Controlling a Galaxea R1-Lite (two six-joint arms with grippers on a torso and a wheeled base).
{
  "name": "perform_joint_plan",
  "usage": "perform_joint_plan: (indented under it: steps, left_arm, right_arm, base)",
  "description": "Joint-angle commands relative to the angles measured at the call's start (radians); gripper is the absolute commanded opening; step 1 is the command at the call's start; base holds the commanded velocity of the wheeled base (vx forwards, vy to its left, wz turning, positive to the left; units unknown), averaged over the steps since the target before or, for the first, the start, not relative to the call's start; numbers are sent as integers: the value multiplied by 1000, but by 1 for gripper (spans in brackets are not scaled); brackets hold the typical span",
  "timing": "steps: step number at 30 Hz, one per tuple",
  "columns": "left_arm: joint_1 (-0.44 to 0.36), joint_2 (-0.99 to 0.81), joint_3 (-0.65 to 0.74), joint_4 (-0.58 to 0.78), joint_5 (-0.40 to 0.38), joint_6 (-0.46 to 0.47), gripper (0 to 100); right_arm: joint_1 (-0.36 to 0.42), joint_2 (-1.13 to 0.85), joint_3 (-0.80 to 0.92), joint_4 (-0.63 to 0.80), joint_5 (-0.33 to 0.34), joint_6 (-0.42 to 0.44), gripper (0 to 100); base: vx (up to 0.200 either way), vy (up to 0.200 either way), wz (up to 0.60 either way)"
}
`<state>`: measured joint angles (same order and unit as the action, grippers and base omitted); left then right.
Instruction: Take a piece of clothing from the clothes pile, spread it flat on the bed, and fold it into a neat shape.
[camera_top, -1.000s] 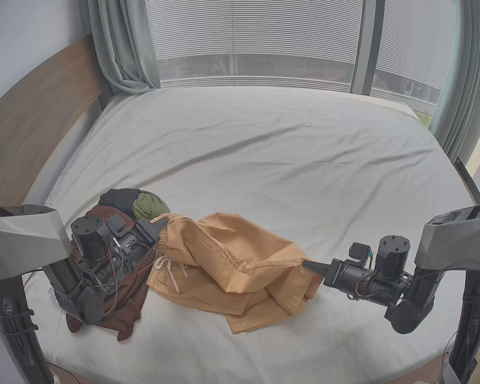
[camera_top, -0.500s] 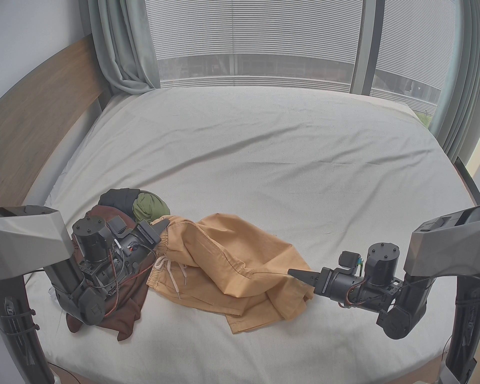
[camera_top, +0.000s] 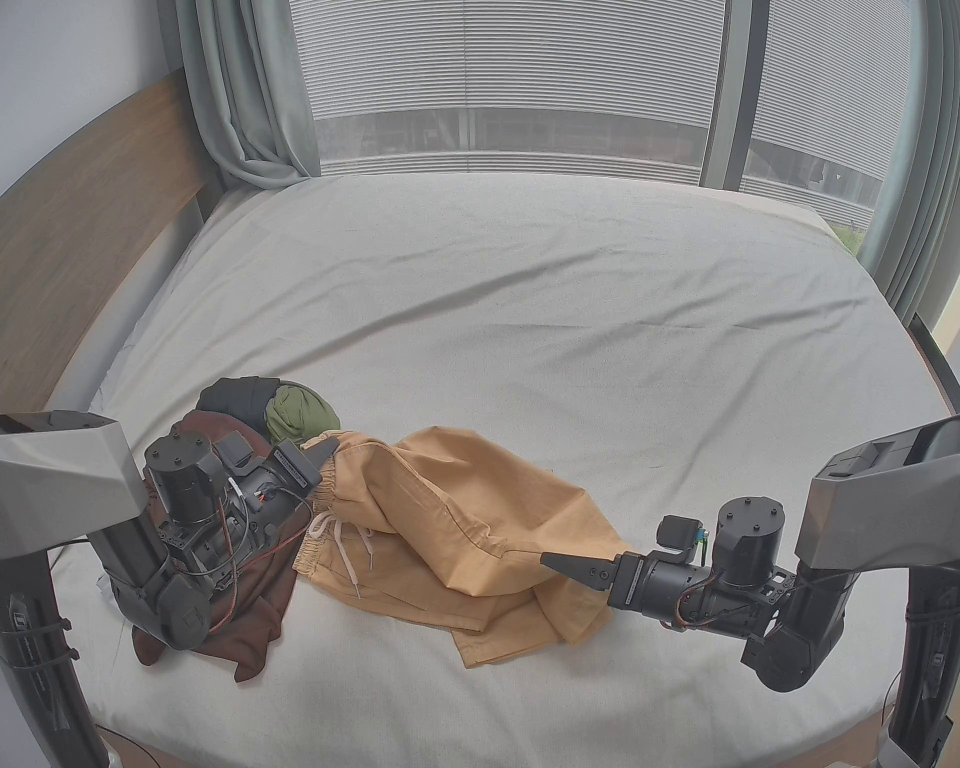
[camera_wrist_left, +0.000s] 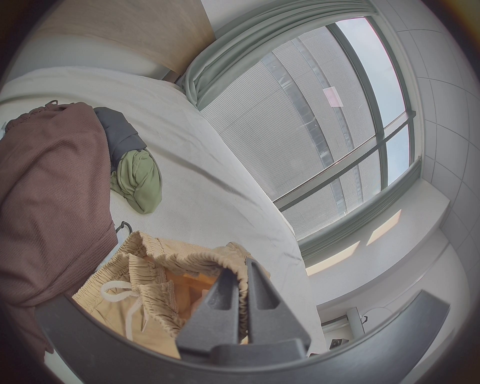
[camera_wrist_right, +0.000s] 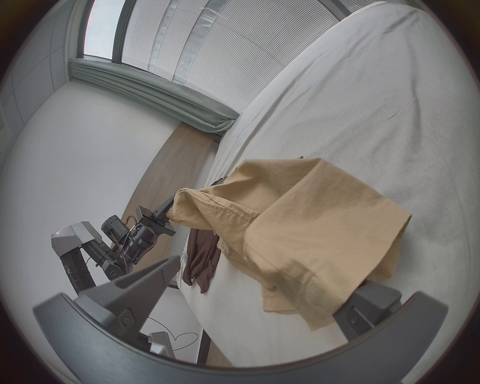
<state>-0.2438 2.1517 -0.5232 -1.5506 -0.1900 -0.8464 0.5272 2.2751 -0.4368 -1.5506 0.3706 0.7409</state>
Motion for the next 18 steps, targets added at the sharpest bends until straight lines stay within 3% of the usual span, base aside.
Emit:
perform_joint_plan:
  steps: [1,6,7,18]
  left_arm:
    - [1,0,0,0,0,0,0]
    - [3,0,0,0,0,0,0]
    - [3,0,0,0,0,0,0]
    - [-2,-6,3,-2,-2,-2,0]
  right_arm:
    - [19,-6,0,0,1,9,100]
    - [20,-5,-8,-2,-2,14,100]
    - [20,-5,-10,-2,-4,14,0]
    - [5,-12,-13,-3,-25,14,0]
  base:
    - [0,0,0]
    - [0,0,0]
    - [0,0,0]
    - [0,0,0]
